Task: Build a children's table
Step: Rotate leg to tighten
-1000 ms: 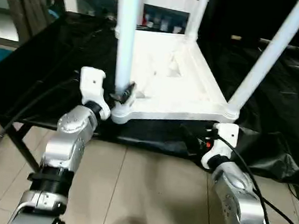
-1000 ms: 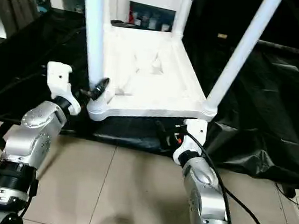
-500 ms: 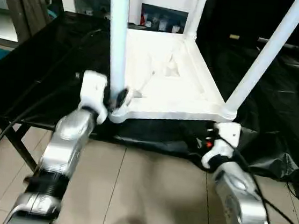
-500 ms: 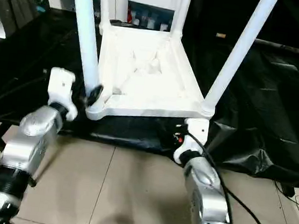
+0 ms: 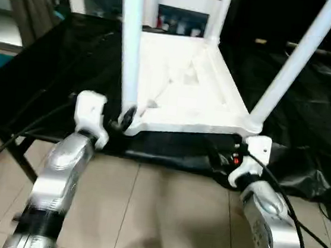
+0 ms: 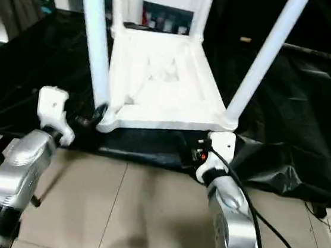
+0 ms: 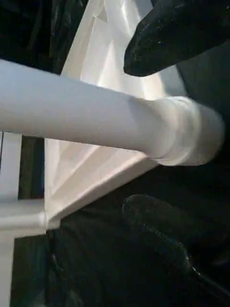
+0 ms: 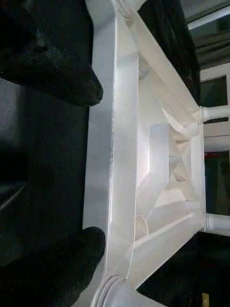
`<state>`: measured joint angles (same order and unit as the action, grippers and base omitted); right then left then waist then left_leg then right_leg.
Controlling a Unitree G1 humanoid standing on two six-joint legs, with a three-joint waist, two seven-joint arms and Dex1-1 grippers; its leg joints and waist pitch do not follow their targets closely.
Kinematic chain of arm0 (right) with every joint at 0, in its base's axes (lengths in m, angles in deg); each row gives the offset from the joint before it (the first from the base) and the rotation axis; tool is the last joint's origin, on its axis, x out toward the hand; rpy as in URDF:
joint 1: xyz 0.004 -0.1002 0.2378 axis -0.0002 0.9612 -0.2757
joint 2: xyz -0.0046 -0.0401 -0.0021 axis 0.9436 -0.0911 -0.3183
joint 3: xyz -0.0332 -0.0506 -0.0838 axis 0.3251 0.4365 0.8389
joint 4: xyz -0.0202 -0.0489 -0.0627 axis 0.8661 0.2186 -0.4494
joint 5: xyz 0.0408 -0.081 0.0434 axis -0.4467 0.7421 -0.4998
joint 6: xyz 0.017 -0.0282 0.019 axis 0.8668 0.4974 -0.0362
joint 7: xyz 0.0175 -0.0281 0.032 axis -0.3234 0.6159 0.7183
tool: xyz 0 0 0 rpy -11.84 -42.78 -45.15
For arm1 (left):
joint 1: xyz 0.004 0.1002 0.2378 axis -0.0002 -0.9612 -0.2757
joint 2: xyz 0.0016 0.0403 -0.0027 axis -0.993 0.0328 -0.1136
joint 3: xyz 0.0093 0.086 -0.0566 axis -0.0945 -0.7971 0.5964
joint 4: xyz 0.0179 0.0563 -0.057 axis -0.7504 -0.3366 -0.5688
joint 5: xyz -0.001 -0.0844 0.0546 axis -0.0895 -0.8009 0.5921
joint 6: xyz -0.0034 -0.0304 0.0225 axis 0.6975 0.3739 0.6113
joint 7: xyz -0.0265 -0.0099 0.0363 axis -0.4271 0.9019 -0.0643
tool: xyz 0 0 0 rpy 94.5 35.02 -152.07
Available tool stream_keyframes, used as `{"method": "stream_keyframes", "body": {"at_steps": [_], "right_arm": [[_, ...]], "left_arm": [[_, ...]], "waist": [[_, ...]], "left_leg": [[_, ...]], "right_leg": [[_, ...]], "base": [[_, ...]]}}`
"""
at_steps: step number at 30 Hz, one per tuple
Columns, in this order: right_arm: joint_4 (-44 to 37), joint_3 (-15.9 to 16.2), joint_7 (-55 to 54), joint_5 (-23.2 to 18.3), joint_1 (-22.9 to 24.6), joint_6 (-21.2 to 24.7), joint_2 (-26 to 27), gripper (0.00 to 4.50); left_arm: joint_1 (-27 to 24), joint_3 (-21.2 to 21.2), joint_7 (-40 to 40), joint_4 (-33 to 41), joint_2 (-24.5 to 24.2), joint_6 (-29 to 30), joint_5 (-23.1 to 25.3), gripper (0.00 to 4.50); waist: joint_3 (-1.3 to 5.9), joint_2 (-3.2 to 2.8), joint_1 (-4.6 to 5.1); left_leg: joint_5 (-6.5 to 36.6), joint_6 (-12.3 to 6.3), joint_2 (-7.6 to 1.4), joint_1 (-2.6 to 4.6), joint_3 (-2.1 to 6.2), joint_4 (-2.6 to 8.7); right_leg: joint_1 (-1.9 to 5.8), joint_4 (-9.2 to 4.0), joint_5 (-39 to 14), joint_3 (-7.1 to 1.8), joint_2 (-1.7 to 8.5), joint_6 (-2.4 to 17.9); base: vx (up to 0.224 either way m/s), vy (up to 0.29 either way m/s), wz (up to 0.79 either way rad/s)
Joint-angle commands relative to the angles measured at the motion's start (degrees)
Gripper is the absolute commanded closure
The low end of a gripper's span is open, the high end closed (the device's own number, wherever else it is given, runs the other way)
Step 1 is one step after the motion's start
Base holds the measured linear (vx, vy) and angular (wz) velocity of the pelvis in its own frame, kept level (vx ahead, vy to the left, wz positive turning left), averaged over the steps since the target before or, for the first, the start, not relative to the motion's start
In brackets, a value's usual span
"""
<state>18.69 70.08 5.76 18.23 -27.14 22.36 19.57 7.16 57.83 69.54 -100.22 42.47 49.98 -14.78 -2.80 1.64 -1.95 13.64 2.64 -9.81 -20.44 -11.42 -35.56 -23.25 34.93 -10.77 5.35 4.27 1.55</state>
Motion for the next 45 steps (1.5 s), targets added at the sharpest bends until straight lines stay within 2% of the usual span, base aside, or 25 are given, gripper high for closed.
{"method": "stream_keyframes", "body": {"at_steps": [1, 7, 8, 9, 11, 12, 13, 16, 17, 22, 23, 24, 25, 26, 27, 28, 29, 30, 31, 33, 34, 35, 36, 40, 45], "right_arm": [[-1.52, -0.34, -0.76, 0.62, 0.33, 0.74, -0.34, 0.00], [-2.88, -1.56, -1.12, -0.55, -0.28, 1.46, -0.28, 0.00], [-2.87, -1.55, -0.97, -0.70, -0.38, 1.58, -0.28, 0.00], [-2.75, -1.28, -0.46, -0.70, -0.67, 1.60, -0.39, 0.00], [-2.63, -0.97, -0.03, -0.61, -0.85, 1.30, -0.46, 0.00], [-2.51, -0.38, 0.63, -0.44, -0.87, 0.92, -0.61, 0.00], [-2.51, -0.38, 0.63, -0.44, -0.87, 0.92, -0.61, 0.00], [-2.81, 1.18, 2.67, -0.54, -0.33, 1.18, -0.95, 0.00], [-2.80, 1.52, 3.24, -0.69, -0.19, 1.44, -1.01, 0.00], [-2.50, 3.61, 4.47, 1.65, 0.40, 0.99, -2.31, 0.00], [-2.81, 4.31, 4.97, 2.01, 1.15, 1.05, -2.66, 0.00], [-2.97, 4.48, 5.12, 2.02, 1.57, 1.18, -2.74, 0.00], [-3.00, 4.33, 5.02, 1.84, 1.76, 1.31, -2.63, 0.00], [-2.93, 3.13, 4.56, 0.24, 1.96, 1.98, -1.67, 0.00], [-2.75, 2.94, 4.25, 0.41, 1.86, 2.09, -1.56, 0.00], [-2.59, 3.00, 4.06, 0.88, 1.74, 2.08, -1.64, 0.00], [-2.44, 3.49, 4.39, 1.49, 1.73, 1.70, -1.94, 0.00], [-2.50, 3.59, 4.49, 1.46, 1.84, 1.62, -1.95, 0.00], [-2.52, 3.61, 4.52, 1.44, 1.88, 1.60, -1.94, 0.00], [-2.88, 3.76, 4.44, 1.25, 2.19, 1.54, -1.93, 0.00], [-2.92, 3.76, 4.43, 1.23, 2.21, 1.55, -1.92, 0.00], [-3.06, 3.72, 4.39, 1.17, 2.32, 1.57, -1.91, 0.00], [-3.15, 3.64, 4.36, 1.15, 2.43, 1.64, -1.86, 0.00], [-3.06, 3.49, 4.42, 1.27, 2.34, 1.87, -1.70, 0.00], [-2.50, 3.61, 4.52, 1.16, 1.77, 1.84, -1.81, 0.00]], "left_arm": [[-1.06, 1.23, 1.42, 3.72, 0.81, -2.49, -0.32, 0.01], [-2.08, 1.02, 3.60, 5.25, 1.34, -4.35, 1.32, 0.01], [-2.05, 1.06, 3.89, 5.16, 1.29, -4.19, 1.55, 0.01], [-2.01, 1.12, 4.55, 4.94, 1.13, -3.90, 2.13, 0.01], [-2.17, 1.15, 4.72, 5.18, 1.25, -4.14, 2.25, 0.01], [-2.42, 1.21, 5.14, 5.50, 1.31, -3.71, 2.45, 0.01], [-2.42, 1.21, 5.14, 5.50, 1.31, -3.71, 2.45, 0.01], [-3.37, 1.35, 6.28, 6.36, 1.19, -3.36, 2.93, 0.01], [-3.80, 1.51, 6.45, 6.75, 1.22, -3.39, 2.83, 0.01], [-5.91, 1.91, 7.14, 8.80, 1.22, -3.46, 3.45, 0.01], [-8.22, 2.23, 6.67, 11.38, 1.65, -3.28, 2.22, 0.01], [-9.84, 2.01, 6.67, 12.72, 1.51, -2.85, 2.48, 0.01], [-10.74, 1.80, 6.76, 13.28, 1.31, -2.56, 2.93, 0.01], [-11.70, 1.77, 6.94, 13.55, 1.15, -2.20, 3.34, 0.01], [-11.77, 2.02, 7.37, 13.18, 0.93, -2.40, 3.78, 0.01], [-11.71, 2.22, 7.76, 12.82, 0.71, -2.63, 4.18, 0.01], [-11.40, 2.80, 8.23, 12.53, 0.48, -2.46, 4.01, 0.01], [-11.28, 2.94, 8.20, 12.66, 0.41, -2.50, 3.88, 0.01], [-11.25, 2.98, 8.19, 12.71, 0.39, -2.52, 3.84, 0.01], [-11.28, 3.09, 7.57, 13.83, 0.39, -2.39, 3.25, 0.01], [-11.31, 3.09, 7.51, 13.99, 0.40, -2.34, 3.18, 0.01], [-11.31, 2.83, 6.78, 14.44, 0.44, -2.35, 2.58, 0.01], [-11.09, 2.39, 6.20, 14.54, 0.33, -2.40, 2.41, 0.01], [-9.71, 2.02, 5.14, 13.78, 0.65, -2.96, 1.19, 0.01], [-5.61, 1.88, 4.19, 10.56, -0.05, -0.44, 0.56, 0.40]], "waist": [[2.96, -0.24, -0.08], [2.66, -0.12, -0.13], [2.88, -1.13, 0.20], [2.09, -0.31, 0.50], [1.13, -0.52, 1.11], [0.73, 1.00, 1.42], [1.22, -0.06, 1.10], [2.41, 0.13, 1.23], [3.01, 0.49, 1.06], [4.43, 0.03, 1.59], [5.50, 0.38, 0.13], [5.53, 0.50, 0.38], [5.35, -0.95, 0.97], [5.68, -1.93, 3.98], [6.29, -1.24, 6.34], [4.06, -0.35, 5.71], [3.78, 3.27, 4.48], [4.20, 5.20, 2.70], [3.10, 4.29, 1.40], [3.83, 2.64, 1.51], [3.86, 1.39, 2.22], [3.77, 1.42, 3.14], [3.54, 1.52, 3.55], [1.86, 1.41, 3.08], [2.35, 1.32, 2.99]], "left_leg": [[6.75, -2.83, -4.22, 0.09, 1.97, 5.01], [9.93, -1.42, -4.15, 0.29, 2.12, 5.37], [13.18, 1.99, -4.50, 3.86, -0.49, 3.68], [21.53, 5.37, -3.38, 5.76, -1.19, 3.65], [33.78, 4.50, -4.42, 10.38, -0.71, 4.60], [35.73, 1.16, -4.16, 5.10, 1.71, 6.38], [34.80, 0.46, -3.77, 4.29, 1.87, 6.87], [18.69, -2.58, -1.53, 0.99, 2.54, 4.93], [13.57, -3.96, -0.93, 0.69, 2.85, 4.70], [-3.61, -11.18, -1.24, 4.95, 2.90, 4.91], [-12.13, -21.73, 2.47, -2.26, 4.31, 1.48], [-17.22, -24.54, 1.93, -3.47, 5.65, 0.84], [-36.43, -27.87, 1.41, -0.48, 8.93, 0.74], [-66.16, -31.14, -4.89, 14.24, 17.13, -1.12], [-85.45, -29.40, -6.76, 16.24, 19.60, -0.90], [-90.26, -17.26, -2.60, 13.17, 15.28, -2.74], [-59.90, -11.02, 5.78, 6.03, 10.20, -2.70], [-29.36, -10.85, 6.89, 2.54, 7.90, -2.23], [-16.71, -10.02, 5.20, 1.77, 7.88, -2.59], [-10.07, -6.60, 2.90, 0.85, 7.09, 1.20], [-18.70, -7.23, 2.22, 2.76, 6.16, 2.22], [-24.83, -9.98, 1.98, 4.33, 5.80, 2.09], [-24.54, -10.93, 1.81, 3.64, 5.93, 2.22], [9.79, -7.77, -0.85, 2.84, 5.18, 3.82], [14.28, -1.17, -1.23, 2.15, 3.97, 4.38]], "right_leg": [[3.03, -4.06, -8.70, -4.22, 5.03, 11.65], [2.65, -4.79, -14.97, -4.22, 4.80, 8.26], [-0.36, -7.00, -19.71, -5.71, 2.34, 6.08], [-1.43, -6.66, -25.63, -5.00, -0.17, 5.47], [-3.38, -6.49, -33.44, -3.56, -1.99, 4.03], [1.91, -5.57, -34.30, -2.13, 1.18, 3.23], [3.74, -6.17, -37.15, -2.95, 2.34, 2.47], [8.12, -8.65, -47.10, -4.09, 5.67, 0.02], [8.89, -8.38, -42.42, -4.38, 5.13, 2.38], [7.19, -2.80, -4.64, -2.75, 2.17, 19.48], [12.91, -2.92, 7.40, -2.21, 4.76, 17.25], [13.19, -2.04, 14.57, -2.18, 5.96, 16.76], [9.83, 1.14, 26.94, 0.80, 1.85, 14.45], [-4.66, 4.47, 5.61, 0.12, -0.46, 3.67], [-6.07, 4.27, 2.59, -1.93, 2.06, -2.96], [-8.08, 2.59, 11.35, -5.05, 4.18, -4.36], [-0.88, -1.74, 26.17, -6.88, 2.97, -2.60], [5.08, -2.47, 32.39, -9.69, 4.33, 0.30], [4.73, -3.93, 30.89, -11.40, 7.36, 4.61], [6.49, -2.05, 24.50, -9.63, 4.62, 14.03], [4.23, -1.00, 22.88, -7.22, 1.77, 17.46], [2.25, -0.99, 18.20, -5.83, 0.35, 17.81], [2.52, -1.21, 14.00, -5.73, 0.61, 17.19], [1.86, -4.14, -20.19, -5.70, 2.34, 12.14], [1.55, -4.12, -19.28, -5.65, 1.91, 8.17]], "base": [[0.000, 0.000, 0.00], [0.000, 0.000, 0.00], [0.000, 0.000, 0.00], [-0.012, -0.002, -0.30], [0.007, 0.000, -0.59], [0.041, 0.014, -0.70], [0.061, 0.032, -0.61], [0.075, 0.023, -0.39], [0.088, 0.009, -0.22], [0.140, 0.010, 0.05], [0.170, 0.024, 0.12], [0.169, 0.037, 0.46], [0.186, 0.007, 0.75], [0.186, 0.007, 0.75], [0.136, -0.049, 0.36], [0.000, 0.000, 0.00], [0.000, 0.000, 0.00], [-0.132, 0.056, 0.23], [-0.078, 0.033, 0.37], [-0.048, 0.003, 0.29], [0.000, 0.000, 0.00], [0.000, 0.000, 0.00], [-0.076, -0.014, 0.09], [-0.108, -0.014, 0.09], [-0.078, -0.044, 0.14]]}}
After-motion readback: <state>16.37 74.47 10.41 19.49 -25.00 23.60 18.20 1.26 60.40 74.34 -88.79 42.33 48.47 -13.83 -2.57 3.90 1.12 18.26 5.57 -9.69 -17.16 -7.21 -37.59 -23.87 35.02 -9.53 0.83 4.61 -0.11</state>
